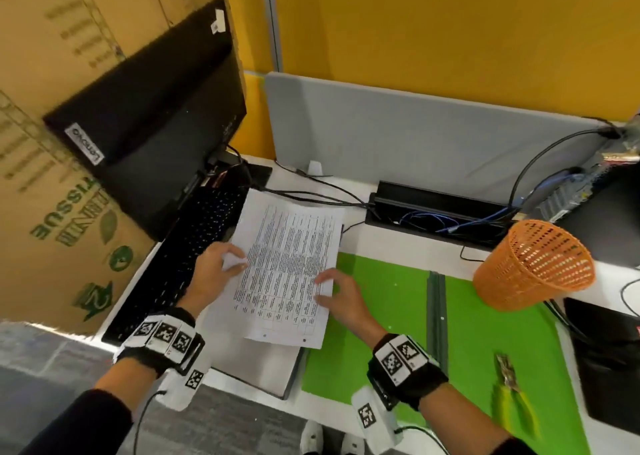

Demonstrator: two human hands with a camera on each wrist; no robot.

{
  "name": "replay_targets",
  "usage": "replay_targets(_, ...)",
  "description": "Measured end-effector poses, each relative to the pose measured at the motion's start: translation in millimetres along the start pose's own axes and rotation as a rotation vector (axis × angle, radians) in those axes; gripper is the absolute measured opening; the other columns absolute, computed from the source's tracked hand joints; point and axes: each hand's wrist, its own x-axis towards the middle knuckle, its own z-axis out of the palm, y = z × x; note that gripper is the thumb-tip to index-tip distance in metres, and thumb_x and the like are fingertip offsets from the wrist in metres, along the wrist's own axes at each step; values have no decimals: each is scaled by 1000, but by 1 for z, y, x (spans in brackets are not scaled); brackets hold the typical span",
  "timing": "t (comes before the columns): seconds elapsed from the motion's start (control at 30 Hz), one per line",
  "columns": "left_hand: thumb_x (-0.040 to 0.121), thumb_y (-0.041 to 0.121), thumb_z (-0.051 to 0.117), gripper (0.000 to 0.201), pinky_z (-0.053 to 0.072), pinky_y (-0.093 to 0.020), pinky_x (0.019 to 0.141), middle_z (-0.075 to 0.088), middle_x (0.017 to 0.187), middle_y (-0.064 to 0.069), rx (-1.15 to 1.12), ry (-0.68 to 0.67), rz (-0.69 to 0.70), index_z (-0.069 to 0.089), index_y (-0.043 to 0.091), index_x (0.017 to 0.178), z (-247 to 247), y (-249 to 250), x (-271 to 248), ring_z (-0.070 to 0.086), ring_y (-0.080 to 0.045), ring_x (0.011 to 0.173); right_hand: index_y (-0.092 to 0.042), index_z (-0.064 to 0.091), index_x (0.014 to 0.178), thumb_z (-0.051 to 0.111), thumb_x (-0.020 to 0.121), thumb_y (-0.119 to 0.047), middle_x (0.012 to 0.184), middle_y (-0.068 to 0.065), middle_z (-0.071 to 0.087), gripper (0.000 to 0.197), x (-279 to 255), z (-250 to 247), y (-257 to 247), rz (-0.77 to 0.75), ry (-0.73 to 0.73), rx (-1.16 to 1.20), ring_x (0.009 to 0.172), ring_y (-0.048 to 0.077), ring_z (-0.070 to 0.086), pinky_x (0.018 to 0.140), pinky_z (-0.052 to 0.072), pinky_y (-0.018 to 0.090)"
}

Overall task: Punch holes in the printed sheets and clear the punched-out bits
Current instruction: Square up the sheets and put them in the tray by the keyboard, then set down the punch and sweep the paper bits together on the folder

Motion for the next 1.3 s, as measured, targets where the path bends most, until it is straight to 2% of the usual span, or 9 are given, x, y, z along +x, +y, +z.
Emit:
replay_targets(0.1,78,2,72,23,40,-27,91,57,106,-6,149,1,-16,66,8,99,5,-14,-4,55,-22,102,-11,58,91,67,76,4,111,10,61,24,7,29,19,87,16,-48,110,19,53,90,38,19)
replay_targets(0.23,86,8,64,32,43,-35,101,53,121,-4,230,-129,-17,61,9,119,17,-24,-9,52,-17,105,-6,48,125,63,81,-4,135,15,45,47,22,52,33,261,-126,-185,124,26,44,88,35,17)
replay_targets(0.37,91,20,59,39,42,-40,102,46,133,1,295,-225,-85,54,14,130,24,-31,-10,48,-19,116,-4,26,141,61,85,-6,147,17,29,66,29,59,34,451,-281,-112,105,28,56,79,54,29)
replay_targets(0.5,94,29,54,49,35,-42,108,33,145,2,432,-293,-191,43,14,139,29,-32,-7,35,-19,132,2,16,143,62,85,-10,152,19,18,75,29,62,33,547,-351,-151,132,32,37,104,41,35)
replay_targets(0.6,93,33,54,56,29,-46,111,21,152,-5,559,-325,-262,35,13,143,34,-28,-7,23,-25,139,3,32,136,60,83,-1,140,24,38,60,27,59,34,491,-320,-134,109,32,59,79,56,26)
replay_targets(0.7,91,32,56,60,19,-48,116,1,155,-13,602,-322,-260,32,16,144,37,-16,-8,6,-33,143,-4,44,132,56,86,-1,130,19,48,48,18,51,26,319,-186,-169,74,13,67,58,52,17)
replay_targets(0.83,90,34,58,58,12,-46,116,7,155,-13,631,-325,-82,37,16,142,48,15,-2,-1,-30,143,-2,66,102,51,86,1,79,9,61,22,2,9,18,117,112,-276,54,18,58,43,39,14)
replay_targets(1.03,91,30,57,47,23,-37,112,29,150,-5,544,-517,223,47,15,135,97,81,-1,18,-23,139,-1,71,92,59,79,8,96,15,71,20,-16,-96,66,205,411,-440,86,25,64,84,52,33)
replay_targets(1.3,86,19,65,79,22,-31,116,12,158,-8,536,-934,208,19,8,149,197,112,-29,18,-22,144,-1,69,98,70,73,3,99,21,64,25,-60,-194,132,310,474,-555,81,29,58,72,38,25)
